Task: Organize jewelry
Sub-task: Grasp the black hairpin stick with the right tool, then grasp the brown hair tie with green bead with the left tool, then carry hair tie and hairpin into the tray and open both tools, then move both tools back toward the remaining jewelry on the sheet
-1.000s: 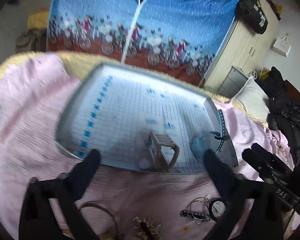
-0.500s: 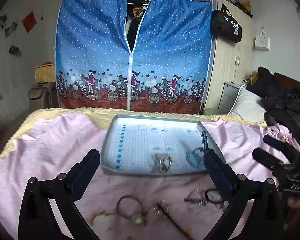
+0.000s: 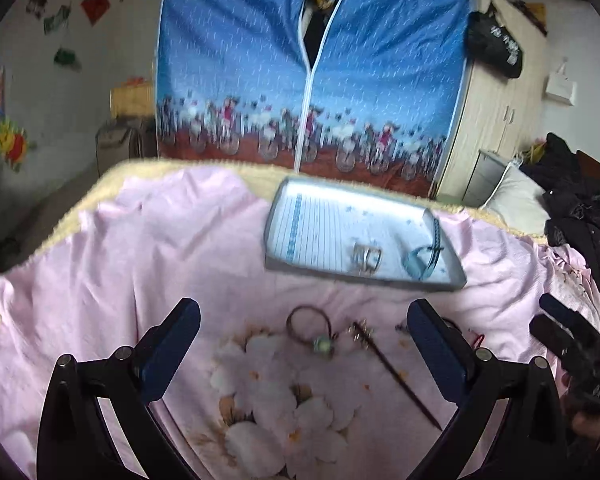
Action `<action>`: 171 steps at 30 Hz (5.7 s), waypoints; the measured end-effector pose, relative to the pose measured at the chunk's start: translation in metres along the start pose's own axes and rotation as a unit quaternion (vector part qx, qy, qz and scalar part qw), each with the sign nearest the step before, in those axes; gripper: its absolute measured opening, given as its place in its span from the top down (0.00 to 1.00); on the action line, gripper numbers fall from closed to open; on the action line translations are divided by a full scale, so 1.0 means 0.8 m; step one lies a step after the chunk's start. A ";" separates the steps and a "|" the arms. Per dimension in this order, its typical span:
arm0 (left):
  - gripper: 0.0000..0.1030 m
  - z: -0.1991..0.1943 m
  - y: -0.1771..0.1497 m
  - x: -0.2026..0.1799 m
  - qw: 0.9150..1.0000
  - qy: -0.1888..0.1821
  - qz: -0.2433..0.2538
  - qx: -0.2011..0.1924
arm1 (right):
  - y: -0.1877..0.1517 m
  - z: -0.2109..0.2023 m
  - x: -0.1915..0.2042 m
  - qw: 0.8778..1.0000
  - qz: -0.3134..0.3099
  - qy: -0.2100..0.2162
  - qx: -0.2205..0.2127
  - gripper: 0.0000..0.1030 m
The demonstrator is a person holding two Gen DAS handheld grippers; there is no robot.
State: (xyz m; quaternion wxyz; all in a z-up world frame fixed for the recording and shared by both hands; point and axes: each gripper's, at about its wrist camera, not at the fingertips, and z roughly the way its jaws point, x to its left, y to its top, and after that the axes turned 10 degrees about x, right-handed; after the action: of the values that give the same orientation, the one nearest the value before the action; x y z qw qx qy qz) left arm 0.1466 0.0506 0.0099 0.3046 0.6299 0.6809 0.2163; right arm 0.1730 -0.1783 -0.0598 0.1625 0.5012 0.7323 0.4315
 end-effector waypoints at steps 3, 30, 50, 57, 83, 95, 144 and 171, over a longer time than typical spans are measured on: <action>0.02 0.024 0.004 0.008 0.999 -0.012 -0.017 0.046 | -0.004 0.019 0.008 0.999 -0.013 0.010 0.029 0.00; 0.63 0.217 0.022 0.058 0.953 -0.086 -0.033 0.289 | -0.053 0.181 0.029 0.975 -0.027 0.038 0.218 0.80; 1.00 0.189 0.036 0.053 0.954 -0.159 -0.061 0.246 | -0.035 0.168 0.023 0.984 0.006 0.069 0.167 0.94; 1.00 0.188 0.033 0.055 0.958 -0.130 -0.065 0.246 | -0.031 0.166 0.016 0.986 0.014 0.060 0.158 0.94; 0.81 0.228 0.030 0.093 0.941 -0.113 -0.145 0.286 | -0.039 0.167 0.007 0.980 0.042 0.076 0.179 0.94; 0.89 0.238 0.033 0.100 0.940 -0.132 -0.169 0.265 | -0.043 0.175 -0.005 0.980 0.053 0.060 0.181 0.94; 1.00 0.289 0.120 0.032 0.977 -0.149 -0.107 0.110 | 0.072 0.270 -0.098 0.983 -0.088 -0.031 0.159 0.94; 0.02 0.101 0.080 -0.048 0.993 -0.077 0.060 -0.072 | 0.094 0.050 -0.077 0.998 -0.018 -0.047 -0.037 0.02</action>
State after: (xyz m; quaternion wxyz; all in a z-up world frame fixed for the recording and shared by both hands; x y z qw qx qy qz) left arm 0.2495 0.0129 0.0005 0.3875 0.6610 0.5988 0.2333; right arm 0.2715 -0.2038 -0.0351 0.2235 0.5012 0.7162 0.4311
